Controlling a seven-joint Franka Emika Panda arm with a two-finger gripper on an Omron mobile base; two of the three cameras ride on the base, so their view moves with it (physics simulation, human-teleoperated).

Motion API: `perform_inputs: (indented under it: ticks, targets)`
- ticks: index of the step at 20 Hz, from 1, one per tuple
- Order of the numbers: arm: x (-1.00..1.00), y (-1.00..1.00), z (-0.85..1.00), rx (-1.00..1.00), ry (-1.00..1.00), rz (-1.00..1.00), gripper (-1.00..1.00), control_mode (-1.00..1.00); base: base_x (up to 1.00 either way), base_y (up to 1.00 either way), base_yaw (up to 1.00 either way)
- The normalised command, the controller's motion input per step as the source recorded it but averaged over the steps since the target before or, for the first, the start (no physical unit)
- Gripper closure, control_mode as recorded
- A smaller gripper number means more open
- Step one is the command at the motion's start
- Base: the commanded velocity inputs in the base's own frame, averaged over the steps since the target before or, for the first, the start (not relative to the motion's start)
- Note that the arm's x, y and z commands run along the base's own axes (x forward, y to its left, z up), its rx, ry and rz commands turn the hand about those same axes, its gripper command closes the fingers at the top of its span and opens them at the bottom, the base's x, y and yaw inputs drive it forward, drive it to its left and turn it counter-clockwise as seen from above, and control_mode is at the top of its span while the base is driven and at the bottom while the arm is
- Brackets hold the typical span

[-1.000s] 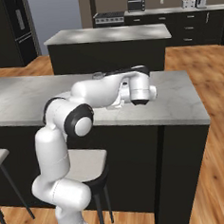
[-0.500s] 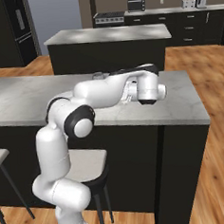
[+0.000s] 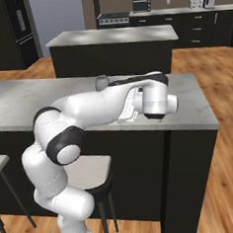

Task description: Retrieve the wine glasses from the counter and place one next to each plate.

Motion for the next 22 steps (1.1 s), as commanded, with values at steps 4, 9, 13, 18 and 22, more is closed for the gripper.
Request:
perform_inputs:
  ticks: [4, 9, 13, 18, 22]
  targets:
    - [-1.0, 0.11, 0.11, -0.11, -0.22, -0.14, -1.0, -1.0, 0.0, 0.0, 0.0]
    - [-0.43, 0.4, 0.81, -0.01, -0.04, -0.08, -1.0, -1.0, 0.0, 0.0, 0.0]
    - [-0.38, 0.49, 1.0, 0.0, -0.04, 0.0, -1.0, -1.0, 0.0, 0.0, 0.0]
    - [-0.66, 0.43, 0.91, 0.0, -0.08, 0.0, -1.0, -1.0, 0.0, 0.0, 0.0]
    - [-0.95, 0.25, 0.8, 0.03, -0.14, 0.0, -1.0, -1.0, 0.0, 0.0, 0.0]
